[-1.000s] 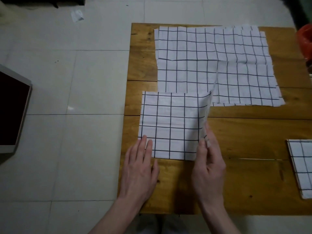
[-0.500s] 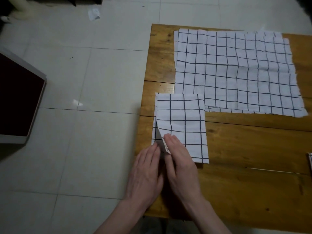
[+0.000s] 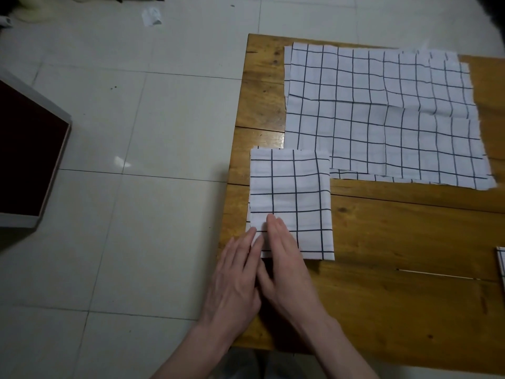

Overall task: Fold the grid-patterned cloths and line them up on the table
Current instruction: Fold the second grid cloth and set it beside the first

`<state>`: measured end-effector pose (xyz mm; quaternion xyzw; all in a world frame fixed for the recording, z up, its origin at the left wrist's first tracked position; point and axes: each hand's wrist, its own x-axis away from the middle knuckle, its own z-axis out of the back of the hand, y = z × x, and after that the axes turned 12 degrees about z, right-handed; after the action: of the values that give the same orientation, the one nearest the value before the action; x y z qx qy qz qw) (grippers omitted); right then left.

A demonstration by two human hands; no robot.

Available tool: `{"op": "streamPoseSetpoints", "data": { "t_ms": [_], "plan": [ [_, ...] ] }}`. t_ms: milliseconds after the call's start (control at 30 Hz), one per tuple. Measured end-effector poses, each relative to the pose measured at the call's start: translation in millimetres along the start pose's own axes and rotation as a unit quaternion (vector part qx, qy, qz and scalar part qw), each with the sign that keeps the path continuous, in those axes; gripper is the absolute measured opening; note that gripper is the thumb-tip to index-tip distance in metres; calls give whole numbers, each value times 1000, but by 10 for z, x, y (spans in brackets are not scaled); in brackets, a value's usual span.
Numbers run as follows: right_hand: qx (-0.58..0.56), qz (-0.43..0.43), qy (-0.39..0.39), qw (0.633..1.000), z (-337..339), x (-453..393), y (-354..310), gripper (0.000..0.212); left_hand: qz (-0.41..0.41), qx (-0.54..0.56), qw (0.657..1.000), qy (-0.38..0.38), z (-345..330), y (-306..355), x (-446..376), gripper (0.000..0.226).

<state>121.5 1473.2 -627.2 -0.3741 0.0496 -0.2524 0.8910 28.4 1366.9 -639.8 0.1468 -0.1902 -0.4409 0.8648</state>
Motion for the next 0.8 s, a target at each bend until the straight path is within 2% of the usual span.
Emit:
{"op": "streamPoseSetpoints", "data": {
  "t_ms": [133,233,333,433,633,800],
  "plan": [
    [-18,9,-5,1000,155,30,-14,78,-21,-78,996,23,-43,-49,12,69],
    [68,53,20,996,378,83,48,69,-21,-99,994,31,-11,-25,-1,58],
    [185,76,27,979,567,160,260,58,-21,-113,993,22,12,-25,-7,58],
    [250,46,-6,967,656,250,502,62,-17,-116,993,18,24,-48,-20,58],
    [284,14,-79,955,603,363,746,73,-14,-128,991,18,25,-57,-25,59],
    [279,3,-101,955,537,378,782,80,-12,-149,989,1,2,-118,5,63]
  ]
}}
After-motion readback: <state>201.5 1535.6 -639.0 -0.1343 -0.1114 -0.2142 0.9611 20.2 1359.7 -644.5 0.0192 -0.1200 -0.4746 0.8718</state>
